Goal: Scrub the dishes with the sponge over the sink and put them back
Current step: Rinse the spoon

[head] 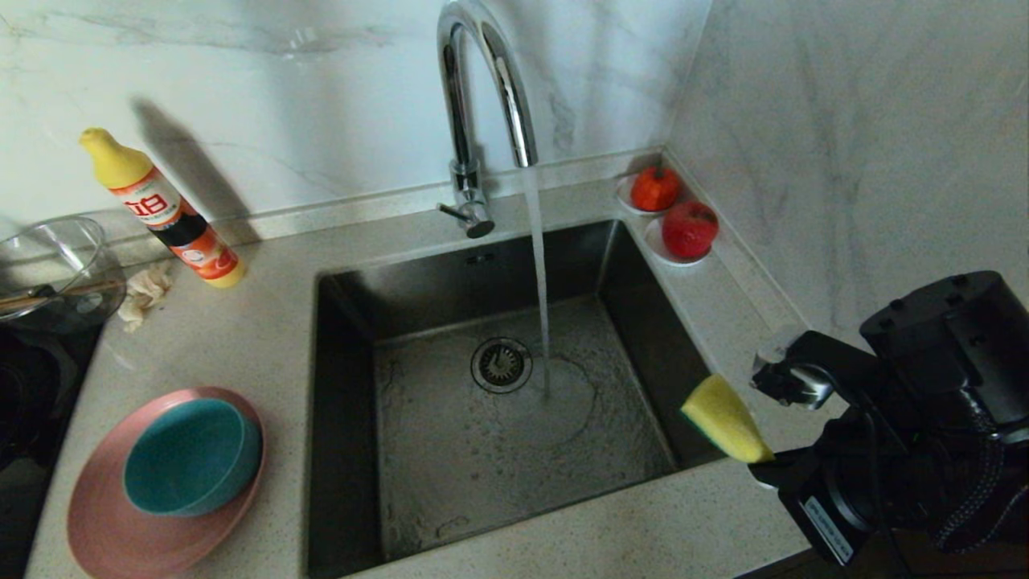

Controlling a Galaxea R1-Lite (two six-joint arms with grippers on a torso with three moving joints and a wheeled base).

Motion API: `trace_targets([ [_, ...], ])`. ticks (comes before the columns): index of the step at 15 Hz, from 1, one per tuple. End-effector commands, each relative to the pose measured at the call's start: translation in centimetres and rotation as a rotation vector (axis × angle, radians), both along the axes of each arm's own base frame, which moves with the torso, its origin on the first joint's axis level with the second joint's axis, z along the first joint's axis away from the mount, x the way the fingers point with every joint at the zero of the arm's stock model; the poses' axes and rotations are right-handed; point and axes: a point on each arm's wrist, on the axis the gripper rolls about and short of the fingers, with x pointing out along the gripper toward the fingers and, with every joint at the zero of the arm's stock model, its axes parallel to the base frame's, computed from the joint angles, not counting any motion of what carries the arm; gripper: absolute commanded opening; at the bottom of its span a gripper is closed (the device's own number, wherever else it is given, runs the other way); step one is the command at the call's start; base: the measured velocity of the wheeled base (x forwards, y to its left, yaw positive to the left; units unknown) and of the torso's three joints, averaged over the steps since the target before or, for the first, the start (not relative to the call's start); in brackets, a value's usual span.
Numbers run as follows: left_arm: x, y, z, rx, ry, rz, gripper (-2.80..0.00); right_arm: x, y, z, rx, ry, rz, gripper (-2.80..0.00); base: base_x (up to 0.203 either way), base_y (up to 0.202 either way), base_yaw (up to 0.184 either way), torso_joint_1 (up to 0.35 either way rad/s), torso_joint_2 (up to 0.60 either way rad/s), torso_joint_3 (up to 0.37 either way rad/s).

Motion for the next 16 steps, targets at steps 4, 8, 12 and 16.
trace_targets([
  [4,-0.8,1.5,1.8,-0.226,0.104,0.093,-2.8,-0.2,-0.2,-0.3,-0.005,0.008,-0.004,-2.8,0.0,0.0,0.0,0.0,0.0,0.0],
  [8,-0.2,3.0,2.7,-0.342,0.153,0.081,-2.8,-0.4,-0.4,0.0,0.002,-0.001,-0.004,-2.8,0.0,0.0,0.0,0.0,0.0,0.0],
  [12,2.7,4.1,2.5,-0.389,0.206,-0.055,-2.8,-0.5,-0.5,0.1,0.008,-0.008,-0.004,-2.8,0.0,0.0,0.0,0.0,0.0,0.0],
  [16,4.3,2.6,2.3,-0.338,0.207,-0.178,-2.8,-0.6,-0.5,0.2,0.007,-0.01,-0.002,-2.8,0.0,0.0,0.0,0.0,0.0,0.0],
])
